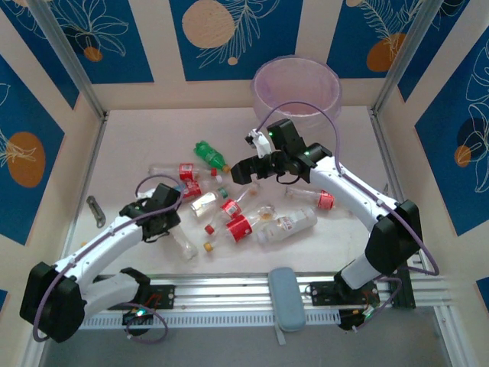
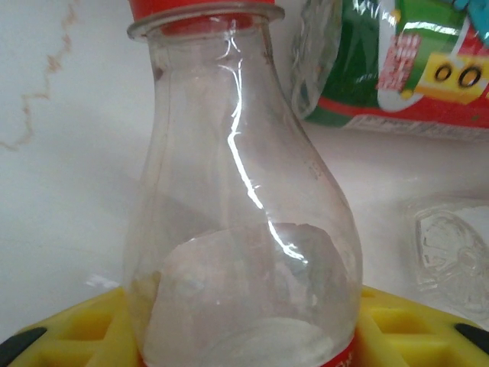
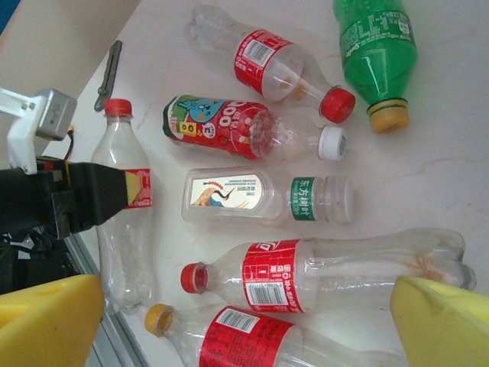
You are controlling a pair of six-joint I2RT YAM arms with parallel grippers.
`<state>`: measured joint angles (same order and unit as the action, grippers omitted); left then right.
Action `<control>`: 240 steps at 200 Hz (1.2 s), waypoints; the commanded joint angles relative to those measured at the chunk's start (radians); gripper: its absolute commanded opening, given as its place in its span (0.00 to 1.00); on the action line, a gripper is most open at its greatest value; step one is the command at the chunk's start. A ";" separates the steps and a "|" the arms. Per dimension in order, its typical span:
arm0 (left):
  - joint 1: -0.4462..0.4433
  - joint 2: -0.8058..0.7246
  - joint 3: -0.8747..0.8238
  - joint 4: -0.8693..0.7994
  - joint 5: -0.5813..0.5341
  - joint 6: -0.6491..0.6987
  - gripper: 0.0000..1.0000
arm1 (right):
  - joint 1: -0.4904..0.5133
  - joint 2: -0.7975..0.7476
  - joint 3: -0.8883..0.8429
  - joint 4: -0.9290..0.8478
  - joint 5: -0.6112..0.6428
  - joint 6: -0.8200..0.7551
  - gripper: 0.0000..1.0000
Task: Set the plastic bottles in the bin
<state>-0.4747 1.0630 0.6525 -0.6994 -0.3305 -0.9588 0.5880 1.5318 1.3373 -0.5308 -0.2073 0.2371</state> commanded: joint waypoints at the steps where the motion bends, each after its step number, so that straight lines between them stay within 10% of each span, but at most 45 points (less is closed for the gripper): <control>1: 0.031 -0.038 0.068 -0.085 -0.035 0.070 0.49 | 0.003 0.009 0.020 -0.016 -0.047 0.000 0.97; 125: 0.048 0.204 0.401 0.410 0.486 0.047 0.49 | 0.064 0.059 0.057 -0.014 -0.199 0.097 0.83; 240: -0.015 0.284 0.365 0.626 0.517 -0.042 0.49 | 0.099 0.177 0.078 0.086 -0.068 0.167 0.57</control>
<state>-0.4808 1.3514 1.0233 -0.1150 0.1753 -0.9894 0.6853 1.7073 1.3930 -0.4625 -0.3054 0.3950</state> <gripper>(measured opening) 0.489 0.588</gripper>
